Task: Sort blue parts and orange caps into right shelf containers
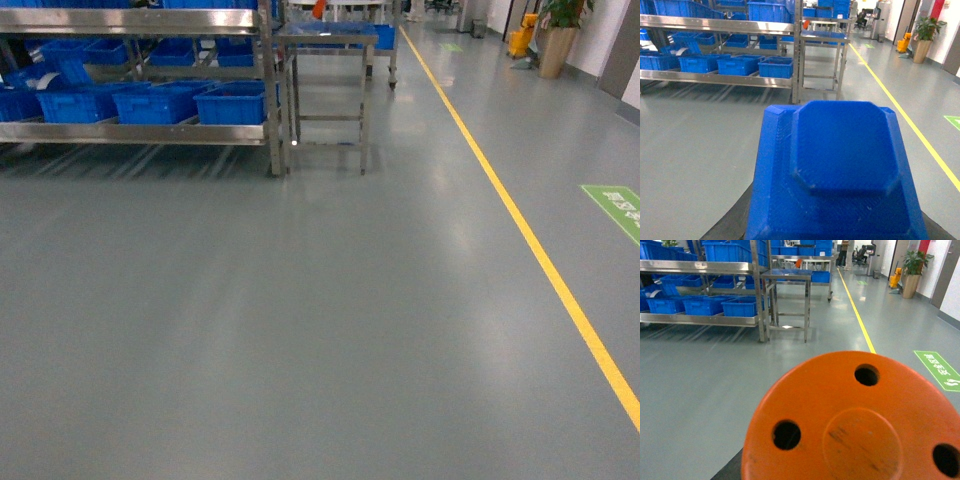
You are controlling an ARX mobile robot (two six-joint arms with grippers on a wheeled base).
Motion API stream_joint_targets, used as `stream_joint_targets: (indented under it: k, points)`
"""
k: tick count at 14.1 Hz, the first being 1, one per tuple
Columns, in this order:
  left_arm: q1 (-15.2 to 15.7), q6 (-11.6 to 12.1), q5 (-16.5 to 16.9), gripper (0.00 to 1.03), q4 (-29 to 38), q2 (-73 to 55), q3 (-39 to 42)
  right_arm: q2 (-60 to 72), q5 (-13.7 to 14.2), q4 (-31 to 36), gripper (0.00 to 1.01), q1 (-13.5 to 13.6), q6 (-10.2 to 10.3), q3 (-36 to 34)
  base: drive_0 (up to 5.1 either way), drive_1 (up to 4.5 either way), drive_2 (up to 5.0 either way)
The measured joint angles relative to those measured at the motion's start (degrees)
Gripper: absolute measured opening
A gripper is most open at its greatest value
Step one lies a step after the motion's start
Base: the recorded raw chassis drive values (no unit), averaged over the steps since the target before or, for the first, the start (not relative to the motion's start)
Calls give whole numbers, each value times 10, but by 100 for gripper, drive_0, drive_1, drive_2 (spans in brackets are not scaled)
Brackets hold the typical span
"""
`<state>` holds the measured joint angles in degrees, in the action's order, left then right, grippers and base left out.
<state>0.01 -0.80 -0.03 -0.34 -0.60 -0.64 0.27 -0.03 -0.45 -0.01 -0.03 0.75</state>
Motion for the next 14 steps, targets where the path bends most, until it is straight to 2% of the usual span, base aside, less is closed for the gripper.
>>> stream_joint_targets:
  k: [14]
  points:
    - [0,0,0,42,-1,0,0,0,0,1,44,0,0,0,-1,423,-425]
